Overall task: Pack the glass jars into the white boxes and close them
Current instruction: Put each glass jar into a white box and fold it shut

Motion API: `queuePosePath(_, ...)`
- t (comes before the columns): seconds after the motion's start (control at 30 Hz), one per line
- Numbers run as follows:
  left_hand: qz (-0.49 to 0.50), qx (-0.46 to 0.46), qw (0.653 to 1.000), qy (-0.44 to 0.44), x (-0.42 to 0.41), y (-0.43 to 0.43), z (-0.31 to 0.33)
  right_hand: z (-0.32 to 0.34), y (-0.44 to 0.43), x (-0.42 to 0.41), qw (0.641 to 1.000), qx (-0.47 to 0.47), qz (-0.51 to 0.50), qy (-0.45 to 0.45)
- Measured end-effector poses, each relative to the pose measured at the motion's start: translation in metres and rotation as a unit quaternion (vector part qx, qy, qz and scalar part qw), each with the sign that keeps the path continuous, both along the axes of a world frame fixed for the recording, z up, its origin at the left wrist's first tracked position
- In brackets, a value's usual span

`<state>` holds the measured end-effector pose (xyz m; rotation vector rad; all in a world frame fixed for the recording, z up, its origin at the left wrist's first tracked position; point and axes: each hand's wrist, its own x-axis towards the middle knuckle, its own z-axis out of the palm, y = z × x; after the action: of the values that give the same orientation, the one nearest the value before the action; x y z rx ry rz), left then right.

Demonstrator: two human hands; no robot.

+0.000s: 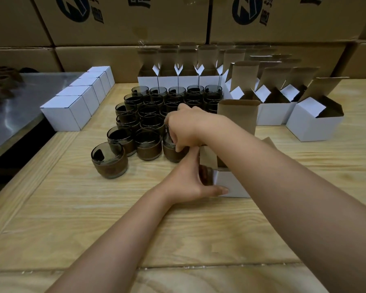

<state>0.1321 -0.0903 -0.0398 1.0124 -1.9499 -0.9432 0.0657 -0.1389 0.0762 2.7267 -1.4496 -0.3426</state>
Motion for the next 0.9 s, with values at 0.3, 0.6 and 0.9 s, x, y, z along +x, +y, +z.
queuePosePath(0.3, 0.011, -0.006, 1.0, -0.024, 0.0, -0.002, -0.002, -0.009, -0.001, -0.002, 0.992, 0.082, 0.022, -0.094)
queuePosePath(0.6, -0.048, 0.032, 0.996, 0.062, 0.001, -0.003, -0.006, 0.072, 0.024, -0.047, 0.98, 0.054, 0.01, -0.193)
queuePosePath(0.9, -0.034, 0.064, 0.995, 0.065, 0.001, -0.003, -0.002, 0.083, 0.045, -0.109, 0.956, 0.115, -0.097, -0.25)
